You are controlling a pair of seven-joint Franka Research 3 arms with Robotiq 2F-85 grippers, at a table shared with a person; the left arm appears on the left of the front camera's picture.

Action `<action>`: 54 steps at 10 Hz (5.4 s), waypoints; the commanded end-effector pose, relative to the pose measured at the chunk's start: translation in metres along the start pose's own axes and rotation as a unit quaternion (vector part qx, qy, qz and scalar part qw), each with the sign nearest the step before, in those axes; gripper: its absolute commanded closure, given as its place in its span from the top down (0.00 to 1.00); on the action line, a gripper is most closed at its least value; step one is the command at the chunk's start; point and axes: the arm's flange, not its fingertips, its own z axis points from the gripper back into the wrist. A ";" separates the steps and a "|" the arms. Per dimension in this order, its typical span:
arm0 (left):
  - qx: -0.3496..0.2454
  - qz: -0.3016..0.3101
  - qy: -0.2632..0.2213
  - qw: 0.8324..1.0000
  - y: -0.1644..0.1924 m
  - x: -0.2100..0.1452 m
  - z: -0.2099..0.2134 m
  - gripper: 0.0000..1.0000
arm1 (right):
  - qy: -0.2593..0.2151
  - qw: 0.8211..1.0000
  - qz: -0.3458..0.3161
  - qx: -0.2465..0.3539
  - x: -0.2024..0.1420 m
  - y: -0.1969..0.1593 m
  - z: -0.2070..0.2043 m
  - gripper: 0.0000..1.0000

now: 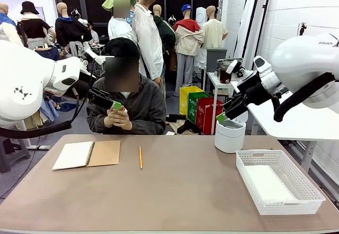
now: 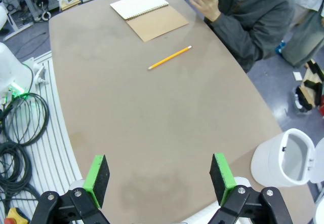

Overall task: Sort the paper based on its condition.
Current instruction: If a person hands you a paper, place it in the Organizing basket , and if it's crumpled, put it in the Trash can.

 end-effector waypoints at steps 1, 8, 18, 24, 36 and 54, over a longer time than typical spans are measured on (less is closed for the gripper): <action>-0.002 -0.005 0.002 1.000 0.001 -0.002 -0.001 1.00 | 0.002 1.000 0.002 0.001 -0.001 0.000 -0.001 1.00; -0.002 -0.005 0.002 1.000 0.001 -0.002 -0.001 1.00 | 0.002 1.000 0.002 0.001 -0.001 0.000 -0.001 1.00; -0.002 -0.005 0.002 1.000 0.001 -0.002 -0.001 1.00 | 0.002 1.000 0.002 0.001 -0.001 0.000 -0.001 1.00; -0.002 -0.005 0.002 1.000 0.001 -0.002 -0.001 1.00 | 0.002 1.000 0.002 0.001 -0.001 0.000 -0.001 1.00; -0.002 -0.005 0.002 1.000 0.001 -0.002 -0.001 1.00 | 0.090 0.993 0.066 0.050 0.042 0.012 -0.085 1.00; -0.002 -0.005 0.002 1.000 0.001 -0.002 -0.001 1.00 | 0.228 0.966 0.113 0.045 0.044 0.032 -0.232 1.00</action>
